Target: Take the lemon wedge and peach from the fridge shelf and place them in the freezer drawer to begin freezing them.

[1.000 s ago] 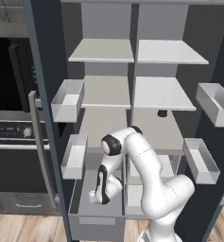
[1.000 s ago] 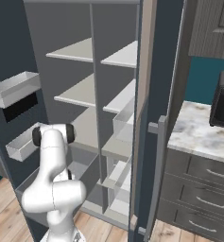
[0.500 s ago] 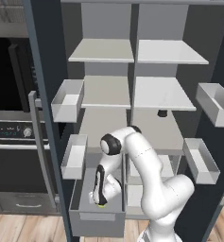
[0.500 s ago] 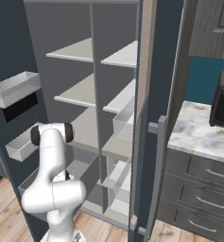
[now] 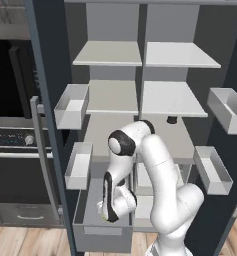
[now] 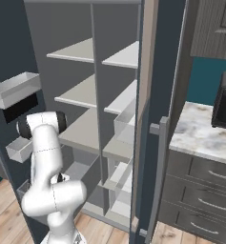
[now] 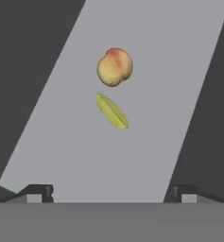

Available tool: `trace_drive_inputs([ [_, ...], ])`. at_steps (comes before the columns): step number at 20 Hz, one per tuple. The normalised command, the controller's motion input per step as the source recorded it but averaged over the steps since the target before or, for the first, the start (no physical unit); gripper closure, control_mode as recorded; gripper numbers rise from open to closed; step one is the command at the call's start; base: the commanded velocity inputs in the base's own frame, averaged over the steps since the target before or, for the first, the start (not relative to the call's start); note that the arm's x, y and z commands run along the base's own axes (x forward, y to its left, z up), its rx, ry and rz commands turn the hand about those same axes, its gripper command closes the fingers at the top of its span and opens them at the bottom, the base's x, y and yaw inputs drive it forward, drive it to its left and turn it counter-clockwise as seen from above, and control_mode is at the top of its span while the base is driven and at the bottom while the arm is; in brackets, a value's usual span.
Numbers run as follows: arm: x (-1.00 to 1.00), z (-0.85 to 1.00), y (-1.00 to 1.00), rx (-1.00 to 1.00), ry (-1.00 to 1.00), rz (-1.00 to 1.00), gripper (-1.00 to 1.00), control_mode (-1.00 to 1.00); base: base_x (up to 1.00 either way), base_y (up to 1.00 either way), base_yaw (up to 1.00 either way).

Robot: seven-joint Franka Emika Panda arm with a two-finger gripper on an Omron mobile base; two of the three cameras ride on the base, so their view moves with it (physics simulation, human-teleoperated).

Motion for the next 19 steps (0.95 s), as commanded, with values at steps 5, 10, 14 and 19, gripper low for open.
trace_drive_inputs([
  [5, -0.54, 1.00, 0.00, 0.00, -0.32, -0.14, -1.00, -1.00, 0.00, 0.00, 0.00],
  [10, -0.42, 1.00, 0.03, 0.00, -0.21, -0.15, -1.00, -1.00, 0.00, 0.00, 0.00],
  [14, -0.10, 0.38, 0.02, 0.00, -0.12, -0.02, -1.00, -1.00, 0.00, 0.00, 0.00],
  [19, 0.01, 0.00, -0.05, 0.00, 0.00, 0.00, -1.00, -1.00, 0.00, 0.00, 0.00],
])
